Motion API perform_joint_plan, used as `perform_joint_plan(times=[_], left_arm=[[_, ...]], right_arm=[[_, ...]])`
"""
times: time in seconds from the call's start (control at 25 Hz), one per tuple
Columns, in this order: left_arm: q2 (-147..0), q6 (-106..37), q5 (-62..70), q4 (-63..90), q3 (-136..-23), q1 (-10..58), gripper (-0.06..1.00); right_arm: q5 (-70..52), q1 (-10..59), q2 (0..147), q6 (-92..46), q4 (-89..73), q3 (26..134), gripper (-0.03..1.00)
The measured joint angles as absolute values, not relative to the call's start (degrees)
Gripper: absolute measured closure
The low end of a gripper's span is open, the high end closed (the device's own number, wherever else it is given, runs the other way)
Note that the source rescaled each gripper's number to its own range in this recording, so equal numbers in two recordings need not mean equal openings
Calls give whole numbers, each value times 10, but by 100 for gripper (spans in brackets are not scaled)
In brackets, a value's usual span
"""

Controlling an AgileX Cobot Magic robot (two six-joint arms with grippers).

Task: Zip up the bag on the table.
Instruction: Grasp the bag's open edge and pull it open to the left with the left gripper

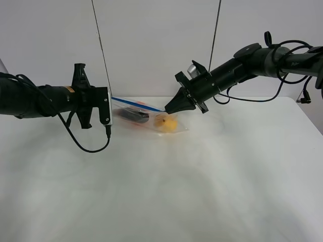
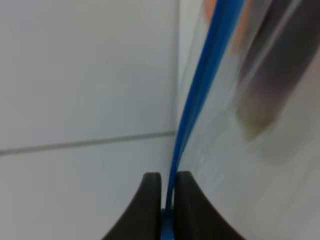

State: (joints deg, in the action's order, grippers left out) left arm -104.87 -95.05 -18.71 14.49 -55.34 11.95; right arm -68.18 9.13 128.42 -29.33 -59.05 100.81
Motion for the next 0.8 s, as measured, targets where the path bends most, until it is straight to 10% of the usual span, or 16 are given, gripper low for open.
perform_joint_plan(times=[0.8], left_arm=[[-1049, -912, -194, 142, -553, 62, 82]], right_arm=[[-684, 93, 1284, -293, -584, 1009, 97]])
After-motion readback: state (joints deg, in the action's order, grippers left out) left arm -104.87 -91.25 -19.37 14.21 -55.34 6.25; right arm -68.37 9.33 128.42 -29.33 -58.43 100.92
